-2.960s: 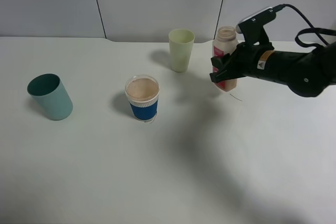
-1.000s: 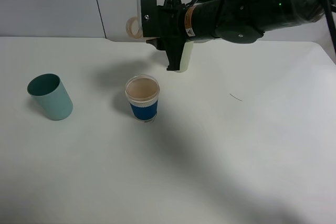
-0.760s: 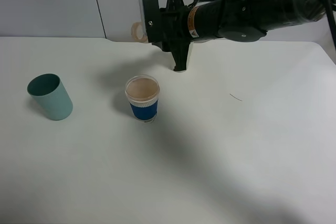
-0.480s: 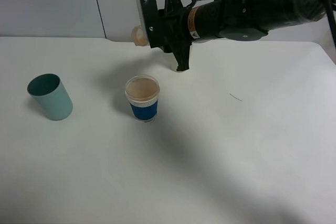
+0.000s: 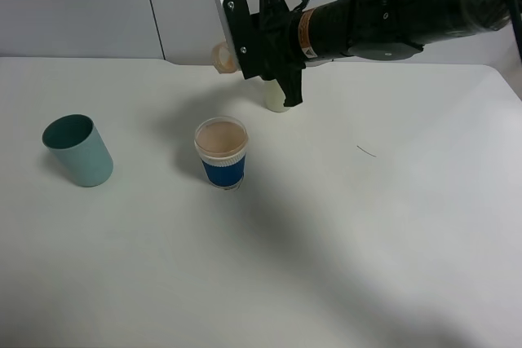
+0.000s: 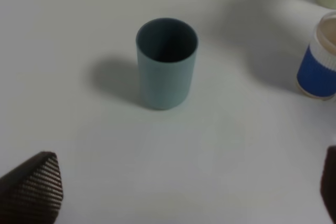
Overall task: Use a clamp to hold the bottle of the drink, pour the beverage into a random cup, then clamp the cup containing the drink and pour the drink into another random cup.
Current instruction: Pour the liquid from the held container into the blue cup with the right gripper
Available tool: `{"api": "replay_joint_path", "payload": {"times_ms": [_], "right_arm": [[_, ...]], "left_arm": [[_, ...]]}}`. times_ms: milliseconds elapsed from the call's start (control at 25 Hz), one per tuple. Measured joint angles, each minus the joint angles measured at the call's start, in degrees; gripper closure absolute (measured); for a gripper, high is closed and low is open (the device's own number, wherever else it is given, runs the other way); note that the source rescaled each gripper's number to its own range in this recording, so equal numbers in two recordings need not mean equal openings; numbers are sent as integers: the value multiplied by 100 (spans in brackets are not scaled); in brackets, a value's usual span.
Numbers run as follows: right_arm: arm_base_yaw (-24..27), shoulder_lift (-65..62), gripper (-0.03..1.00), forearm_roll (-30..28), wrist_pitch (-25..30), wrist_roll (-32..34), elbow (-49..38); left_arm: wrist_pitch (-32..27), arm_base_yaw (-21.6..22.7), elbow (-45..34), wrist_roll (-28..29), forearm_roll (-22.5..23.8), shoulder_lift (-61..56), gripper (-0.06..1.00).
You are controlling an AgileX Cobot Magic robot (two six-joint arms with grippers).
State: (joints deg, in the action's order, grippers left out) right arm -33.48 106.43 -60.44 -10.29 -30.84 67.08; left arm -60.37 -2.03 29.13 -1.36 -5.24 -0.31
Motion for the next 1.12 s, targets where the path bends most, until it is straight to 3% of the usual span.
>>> {"api": "replay_joint_path", "payload": {"times_ms": [440, 760, 1120], "right_arm": [[0, 0, 97, -66, -363, -647, 0], [0, 0, 97, -66, -370, -780, 0], [0, 0, 97, -66, -404, -1470, 0]], "left_arm": [[0, 0, 0, 0, 0, 0, -6], [0, 0, 0, 0, 0, 0, -6], [0, 0, 0, 0, 0, 0, -6]]}}
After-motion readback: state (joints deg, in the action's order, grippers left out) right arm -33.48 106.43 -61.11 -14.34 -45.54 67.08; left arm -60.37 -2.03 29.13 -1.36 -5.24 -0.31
